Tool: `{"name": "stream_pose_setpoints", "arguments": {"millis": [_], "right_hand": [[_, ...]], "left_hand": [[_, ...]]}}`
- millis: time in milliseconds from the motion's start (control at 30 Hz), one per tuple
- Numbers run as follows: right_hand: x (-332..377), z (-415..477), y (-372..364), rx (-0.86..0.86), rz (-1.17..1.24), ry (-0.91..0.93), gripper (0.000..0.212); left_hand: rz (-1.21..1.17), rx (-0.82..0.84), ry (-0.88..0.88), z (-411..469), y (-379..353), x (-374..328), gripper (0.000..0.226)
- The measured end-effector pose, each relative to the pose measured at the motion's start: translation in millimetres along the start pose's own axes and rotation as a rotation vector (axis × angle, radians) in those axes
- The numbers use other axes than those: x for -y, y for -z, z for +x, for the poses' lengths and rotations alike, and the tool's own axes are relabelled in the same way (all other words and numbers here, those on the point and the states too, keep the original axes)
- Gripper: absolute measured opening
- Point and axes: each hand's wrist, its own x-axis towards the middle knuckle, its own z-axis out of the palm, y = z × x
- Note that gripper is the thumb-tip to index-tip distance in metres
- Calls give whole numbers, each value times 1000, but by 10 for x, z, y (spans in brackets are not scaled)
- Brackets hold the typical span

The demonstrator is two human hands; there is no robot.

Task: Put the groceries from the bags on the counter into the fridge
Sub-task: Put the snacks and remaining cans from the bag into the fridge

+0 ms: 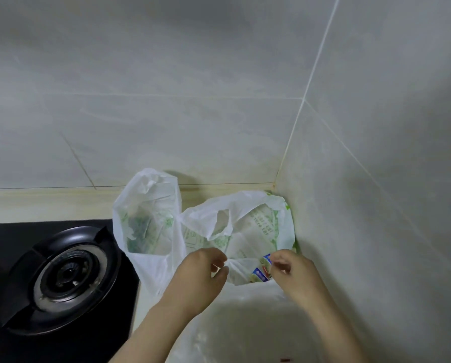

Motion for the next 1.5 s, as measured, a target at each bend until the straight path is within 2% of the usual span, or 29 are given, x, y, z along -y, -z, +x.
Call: {"name": "stream_pose_setpoints", "arguments": {"millis": [267,433,567,667,833,967,1167,1267,1333,1500], "right_hand": [[-185,429,-218,58,-14,-37,19],[-371,416,-278,100,-149,-106,14],[-572,396,-297,126,-197,-159,29],[-644,421,-338,123,-194,-183,27],[-708,498,-374,112,-230,-178,29],[-760,561,-435,132,-240,-162,43],[-783,627,-466,183,-295,-207,48],[-772,633,-460,192,-317,-216,44],[-764,621,-445,168,-288,-208,43],[-775,575,-336,69,-162,-184,43]], "left_hand": [[56,164,27,580,-558,234,30],[69,217,52,595,-853,345,40],[55,235,93,553,-999,407,45],[78,253,132,548,-1074,424,46],[135,370,91,564,-1176,412,58],[184,346,51,659,-1256,395,61],[229,361,8,798,-1344,402,64],[246,381,-9,844,-1376,419,68],[269,386,-21,867,-1413,444,65],[273,351,-13,871,-1462,501,36]]}}
